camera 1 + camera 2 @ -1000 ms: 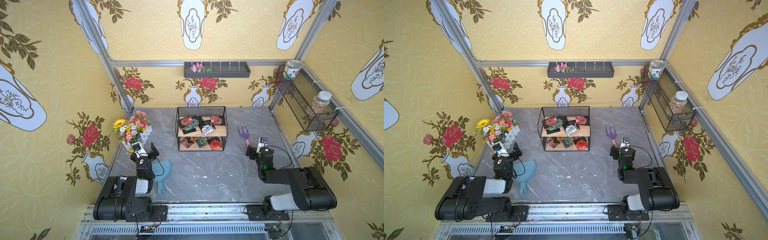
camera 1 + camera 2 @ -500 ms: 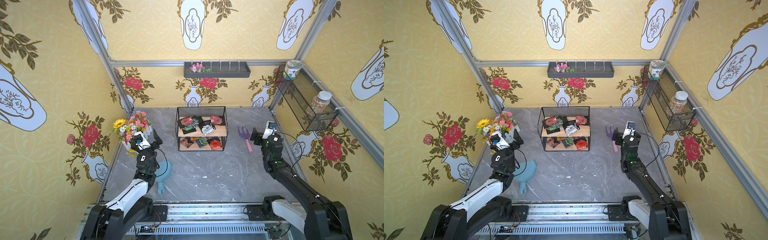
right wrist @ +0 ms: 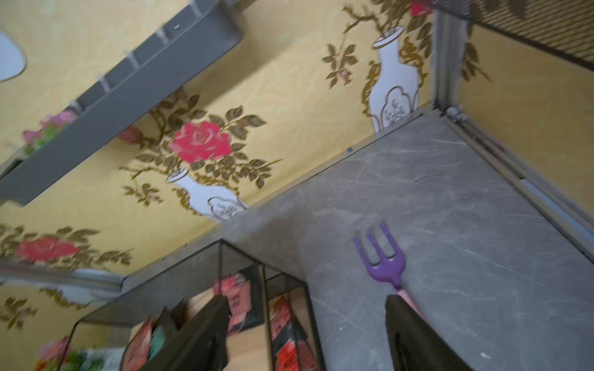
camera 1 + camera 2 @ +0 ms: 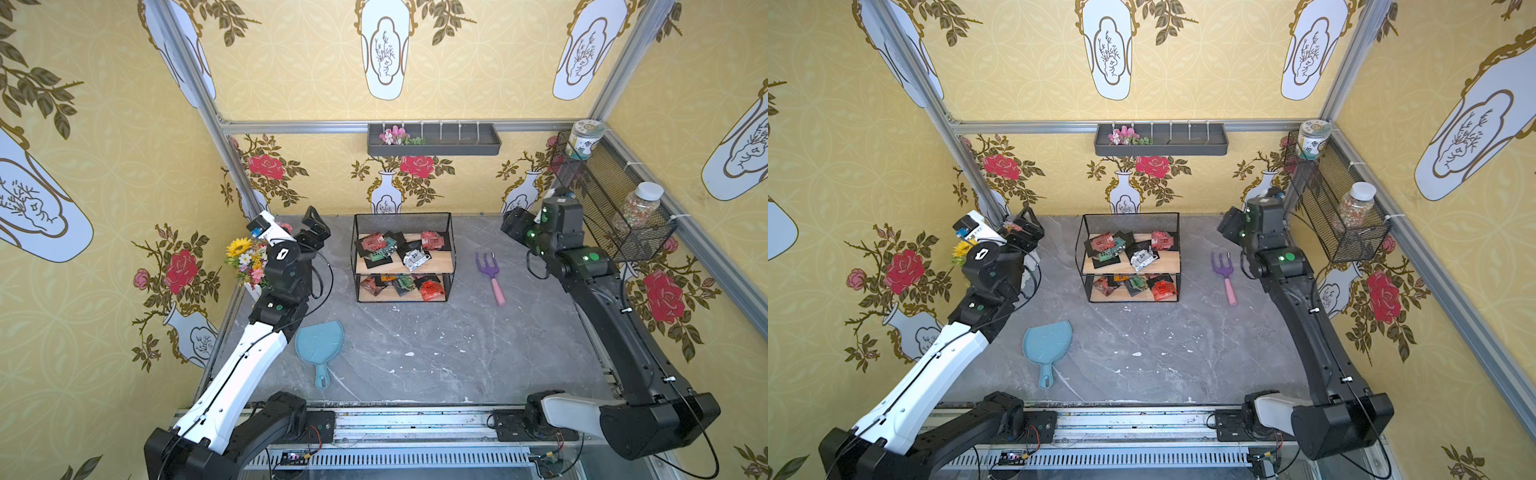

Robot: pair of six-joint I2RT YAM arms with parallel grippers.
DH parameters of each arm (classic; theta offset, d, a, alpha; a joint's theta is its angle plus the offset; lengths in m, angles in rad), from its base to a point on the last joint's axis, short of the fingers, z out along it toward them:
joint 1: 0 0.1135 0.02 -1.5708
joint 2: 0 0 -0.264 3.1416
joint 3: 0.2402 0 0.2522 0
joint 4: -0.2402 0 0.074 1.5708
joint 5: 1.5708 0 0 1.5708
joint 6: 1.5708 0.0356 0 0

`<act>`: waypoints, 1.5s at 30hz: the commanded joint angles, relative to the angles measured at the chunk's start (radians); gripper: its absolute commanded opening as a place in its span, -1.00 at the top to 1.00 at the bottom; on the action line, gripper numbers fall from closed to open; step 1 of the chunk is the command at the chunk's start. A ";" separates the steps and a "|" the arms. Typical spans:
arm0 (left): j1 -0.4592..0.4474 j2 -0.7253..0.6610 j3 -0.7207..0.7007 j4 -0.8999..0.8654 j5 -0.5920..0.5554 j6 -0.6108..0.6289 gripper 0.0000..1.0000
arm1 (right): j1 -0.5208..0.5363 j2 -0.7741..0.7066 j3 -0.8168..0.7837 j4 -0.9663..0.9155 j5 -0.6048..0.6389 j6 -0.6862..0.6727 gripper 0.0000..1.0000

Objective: Remove the tea bags from the shelf
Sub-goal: Pick up the tea bag from the shelf.

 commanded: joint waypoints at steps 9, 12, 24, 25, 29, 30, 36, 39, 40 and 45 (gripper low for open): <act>-0.004 0.136 0.278 -0.679 0.366 -0.181 -0.83 | 0.444 0.226 0.321 -0.476 0.285 0.093 -0.39; -0.004 0.144 0.294 -0.691 0.429 -0.138 -0.64 | 0.488 0.273 0.362 -0.487 0.269 0.085 -0.39; -0.028 0.218 0.299 -0.709 0.468 0.003 -0.33 | 0.492 0.438 0.549 -0.568 0.169 0.060 -0.34; -0.028 0.222 0.303 -0.710 0.466 0.015 -0.30 | 0.491 0.448 0.558 -0.574 0.164 0.058 -0.34; -0.029 0.249 0.317 -0.724 0.445 0.053 -0.21 | 0.490 0.483 0.594 -0.604 0.153 0.055 -0.30; -0.030 0.257 0.317 -0.723 0.444 0.059 -0.18 | 0.489 0.488 0.595 -0.603 0.151 0.056 -0.29; -0.038 0.287 0.309 -0.701 0.447 0.109 -0.08 | 0.487 0.506 0.597 -0.598 0.137 0.056 -0.25; -0.050 0.298 0.301 -0.696 0.425 0.128 -0.07 | 0.483 0.511 0.599 -0.597 0.128 0.057 -0.25; -0.055 0.300 0.292 -0.692 0.415 0.132 -0.07 | 0.483 0.512 0.600 -0.595 0.126 0.058 -0.25; -0.065 0.286 0.204 -0.622 0.394 0.110 -0.02 | 0.478 0.519 0.599 -0.591 0.116 0.058 -0.25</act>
